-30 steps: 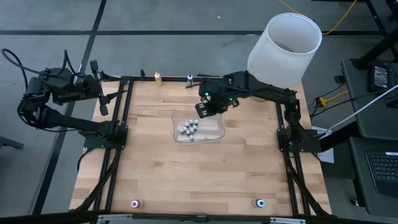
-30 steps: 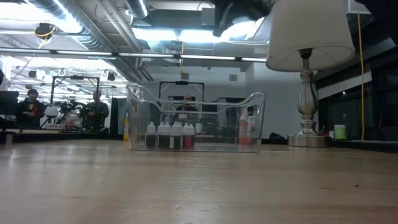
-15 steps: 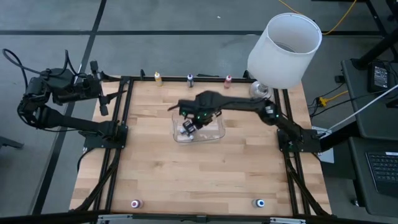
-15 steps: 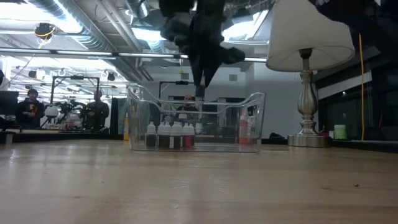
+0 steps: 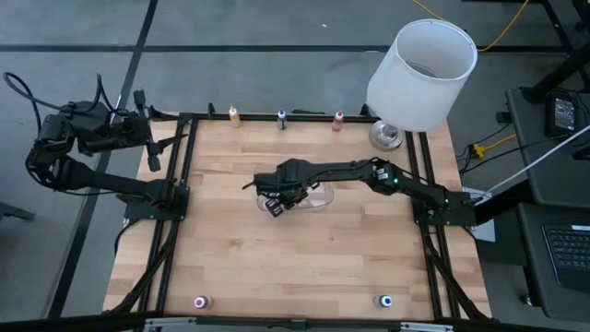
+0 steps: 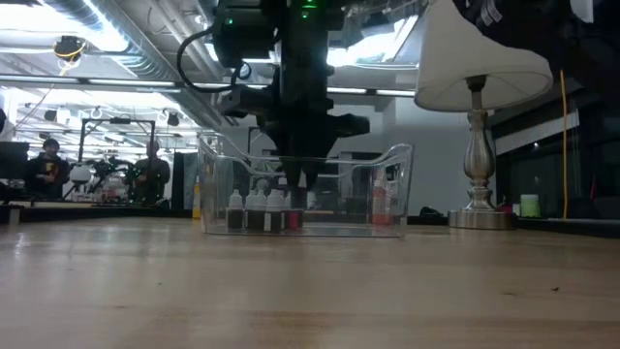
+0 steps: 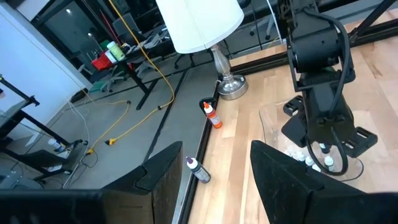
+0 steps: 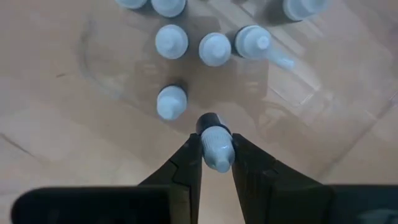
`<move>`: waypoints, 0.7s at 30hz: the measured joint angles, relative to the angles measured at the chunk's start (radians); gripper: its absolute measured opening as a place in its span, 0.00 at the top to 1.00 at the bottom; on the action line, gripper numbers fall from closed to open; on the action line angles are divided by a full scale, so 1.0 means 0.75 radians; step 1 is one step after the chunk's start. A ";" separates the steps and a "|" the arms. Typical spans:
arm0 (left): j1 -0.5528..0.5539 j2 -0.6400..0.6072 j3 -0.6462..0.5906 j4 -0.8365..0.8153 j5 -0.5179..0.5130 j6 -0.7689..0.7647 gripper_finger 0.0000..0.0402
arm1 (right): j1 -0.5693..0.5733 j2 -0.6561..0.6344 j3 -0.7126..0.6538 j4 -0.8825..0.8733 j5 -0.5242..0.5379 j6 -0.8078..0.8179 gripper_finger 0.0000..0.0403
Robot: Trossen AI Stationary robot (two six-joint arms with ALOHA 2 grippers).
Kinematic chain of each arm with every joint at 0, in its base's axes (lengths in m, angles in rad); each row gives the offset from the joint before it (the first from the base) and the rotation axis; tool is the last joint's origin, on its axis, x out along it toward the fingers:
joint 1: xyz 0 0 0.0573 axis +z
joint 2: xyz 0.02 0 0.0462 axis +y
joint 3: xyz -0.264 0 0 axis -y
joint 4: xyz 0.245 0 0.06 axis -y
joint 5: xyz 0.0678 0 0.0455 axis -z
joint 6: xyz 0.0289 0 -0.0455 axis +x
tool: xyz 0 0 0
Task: Pick & Place food coloring
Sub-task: Put the violet food coloring bottle into the transparent bin
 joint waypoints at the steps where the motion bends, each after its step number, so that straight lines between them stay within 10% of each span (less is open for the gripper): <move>1: 0.000 0.000 0.000 0.000 0.000 0.000 0.54 | 0.000 0.002 0.000 0.001 0.008 0.000 0.81; 21: 0.000 0.000 0.000 -0.005 0.004 -0.023 0.54 | -0.002 0.061 0.001 0.061 0.114 0.001 0.81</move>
